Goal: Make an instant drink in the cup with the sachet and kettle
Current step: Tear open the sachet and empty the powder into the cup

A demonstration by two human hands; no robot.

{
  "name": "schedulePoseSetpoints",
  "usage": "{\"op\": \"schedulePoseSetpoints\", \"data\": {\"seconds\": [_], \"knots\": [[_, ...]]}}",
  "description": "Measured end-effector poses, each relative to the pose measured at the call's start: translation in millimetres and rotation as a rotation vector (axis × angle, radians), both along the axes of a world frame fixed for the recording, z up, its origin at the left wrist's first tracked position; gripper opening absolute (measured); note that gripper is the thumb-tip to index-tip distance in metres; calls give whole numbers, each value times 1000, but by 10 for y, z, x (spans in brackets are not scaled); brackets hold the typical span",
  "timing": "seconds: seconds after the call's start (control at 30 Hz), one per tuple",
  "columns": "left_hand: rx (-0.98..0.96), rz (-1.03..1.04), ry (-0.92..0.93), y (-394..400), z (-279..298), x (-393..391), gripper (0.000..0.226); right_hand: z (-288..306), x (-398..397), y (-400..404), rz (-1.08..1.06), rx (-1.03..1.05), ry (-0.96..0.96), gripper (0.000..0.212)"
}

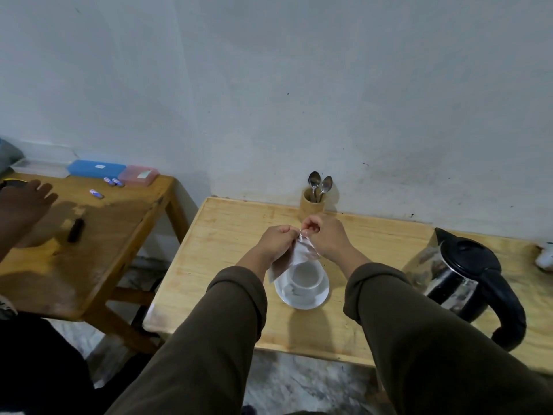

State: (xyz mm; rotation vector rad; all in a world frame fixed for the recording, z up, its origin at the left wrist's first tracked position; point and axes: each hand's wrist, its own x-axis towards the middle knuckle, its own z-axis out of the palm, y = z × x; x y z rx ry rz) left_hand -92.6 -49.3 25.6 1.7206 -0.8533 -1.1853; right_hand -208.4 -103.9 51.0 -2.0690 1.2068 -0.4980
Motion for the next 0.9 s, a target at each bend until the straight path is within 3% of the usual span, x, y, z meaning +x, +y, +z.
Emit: {"op": "schedulePoseSetpoints", "data": {"seconds": [0.23, 0.5, 0.67, 0.9], "knots": [[56, -22, -7, -38, -34, -98, 27, -35, -131, -10, -20, 41, -5, 16], [135, 156, -39, -66, -83, 31, 22, -33, -174, 105, 93, 158, -5, 15], [166, 228, -35, -87, -165, 82, 23, -58, -272, 111, 124, 277, -2, 31], [166, 200, -37, -103, -268, -40, 29, 23, -383, 145, 136, 355, -17, 23]]}}
